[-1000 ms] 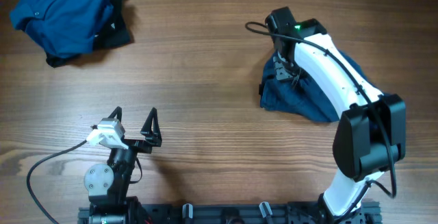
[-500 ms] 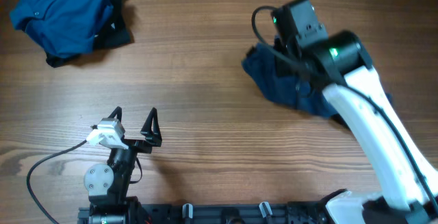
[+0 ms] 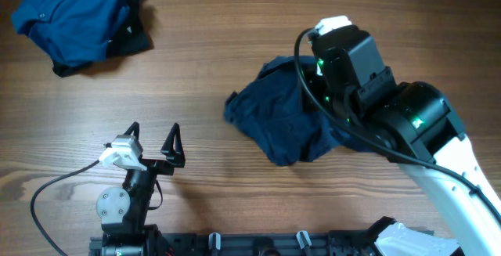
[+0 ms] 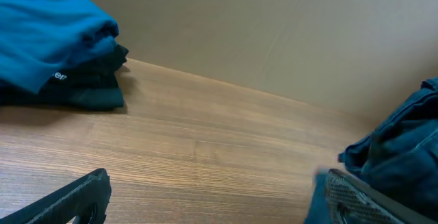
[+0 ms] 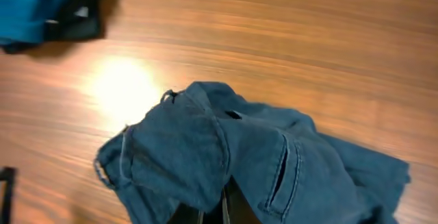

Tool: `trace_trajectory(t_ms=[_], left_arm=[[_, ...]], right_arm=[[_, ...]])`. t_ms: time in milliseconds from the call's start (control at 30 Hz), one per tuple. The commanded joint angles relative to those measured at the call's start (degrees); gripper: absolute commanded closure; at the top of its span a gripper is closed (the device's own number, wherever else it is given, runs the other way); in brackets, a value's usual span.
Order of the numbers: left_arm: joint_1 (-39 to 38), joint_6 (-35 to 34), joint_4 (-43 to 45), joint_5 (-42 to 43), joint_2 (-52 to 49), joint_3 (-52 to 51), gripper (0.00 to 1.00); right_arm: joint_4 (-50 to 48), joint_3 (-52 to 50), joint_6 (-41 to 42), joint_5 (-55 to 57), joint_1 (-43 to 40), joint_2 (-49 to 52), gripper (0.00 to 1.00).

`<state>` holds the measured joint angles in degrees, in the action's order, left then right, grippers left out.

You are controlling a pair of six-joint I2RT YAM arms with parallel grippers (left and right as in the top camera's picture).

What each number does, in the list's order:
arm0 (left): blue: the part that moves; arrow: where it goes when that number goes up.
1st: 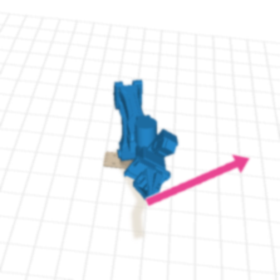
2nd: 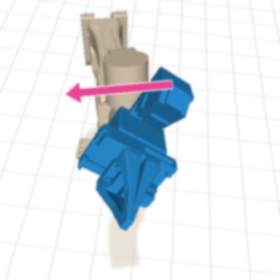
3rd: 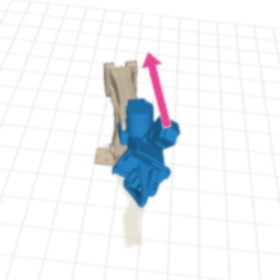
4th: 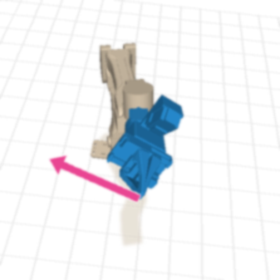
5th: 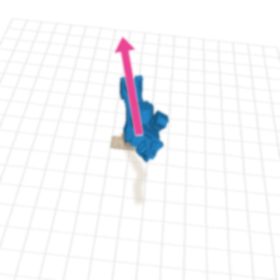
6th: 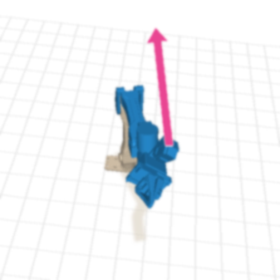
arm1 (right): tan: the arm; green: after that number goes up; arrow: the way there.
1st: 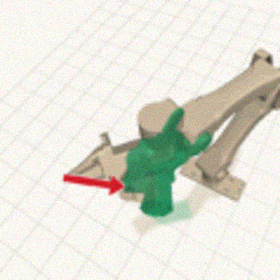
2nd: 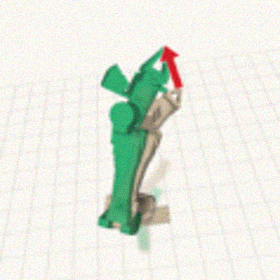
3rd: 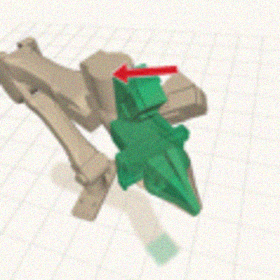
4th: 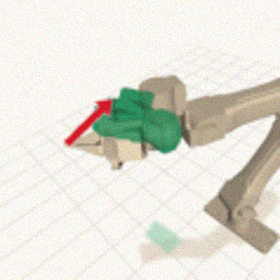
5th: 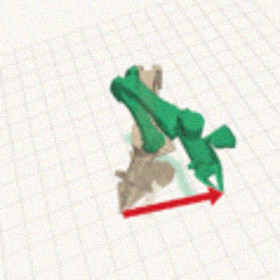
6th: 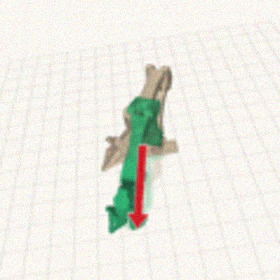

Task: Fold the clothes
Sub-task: 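Lift the trousers with the right gripper and shake them open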

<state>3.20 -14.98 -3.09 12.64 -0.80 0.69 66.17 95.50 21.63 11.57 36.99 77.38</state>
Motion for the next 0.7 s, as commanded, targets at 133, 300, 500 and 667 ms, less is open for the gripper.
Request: trace_trajectory(t_ms=[133,300,500,667], left_arm=[[0.5,-0.5,-0.2,-0.7,0.4,-0.3,0.00],[0.5,-0.5,-0.2,-0.7,0.4,-0.3,0.00],[0.5,-0.5,-0.2,-0.8,0.4,-0.3,0.00],[0.5,-0.5,-0.2,-0.8,0.4,-0.3,0.00]], right_arm=[[-5.7,1.3,3.0,-2.3,0.2,-2.4,0.96],[-9.2,1.3,4.0,3.0,0.2,-7.7,0.96],[-9.9,1.3,3.9,7.7,0.2,-13.7,0.96],[-9.3,1.3,4.0,12.4,0.2,-17.0,0.96]])
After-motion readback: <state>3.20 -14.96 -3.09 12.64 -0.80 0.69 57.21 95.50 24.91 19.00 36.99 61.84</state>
